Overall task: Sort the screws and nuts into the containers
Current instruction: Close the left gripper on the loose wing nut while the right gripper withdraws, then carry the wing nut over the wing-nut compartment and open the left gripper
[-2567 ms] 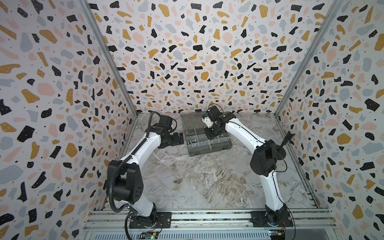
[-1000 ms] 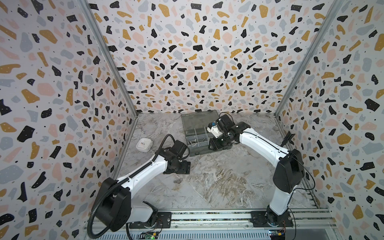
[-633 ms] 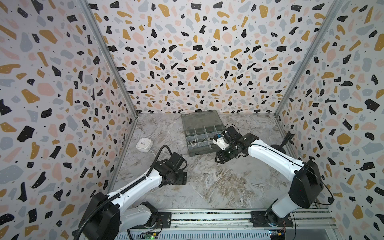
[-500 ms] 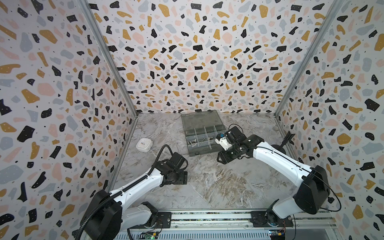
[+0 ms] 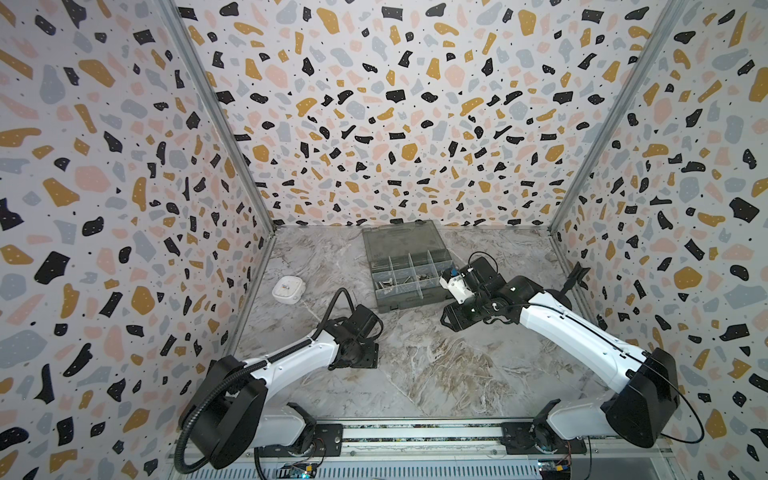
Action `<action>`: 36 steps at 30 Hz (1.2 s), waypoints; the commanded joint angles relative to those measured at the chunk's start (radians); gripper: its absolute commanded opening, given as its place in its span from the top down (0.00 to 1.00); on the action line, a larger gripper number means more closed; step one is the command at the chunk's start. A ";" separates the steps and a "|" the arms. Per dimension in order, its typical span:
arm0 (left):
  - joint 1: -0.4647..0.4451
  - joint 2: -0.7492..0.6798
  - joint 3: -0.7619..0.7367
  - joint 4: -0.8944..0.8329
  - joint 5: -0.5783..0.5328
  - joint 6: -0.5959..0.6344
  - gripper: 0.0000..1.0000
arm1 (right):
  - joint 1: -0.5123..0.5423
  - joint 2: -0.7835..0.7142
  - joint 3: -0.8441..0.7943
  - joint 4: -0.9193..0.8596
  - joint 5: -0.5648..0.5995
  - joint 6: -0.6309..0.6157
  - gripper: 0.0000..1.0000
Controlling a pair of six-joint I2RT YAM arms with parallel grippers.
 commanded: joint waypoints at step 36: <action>-0.083 0.134 0.043 0.007 -0.073 -0.032 0.64 | -0.002 -0.006 0.022 -0.060 0.023 -0.016 0.43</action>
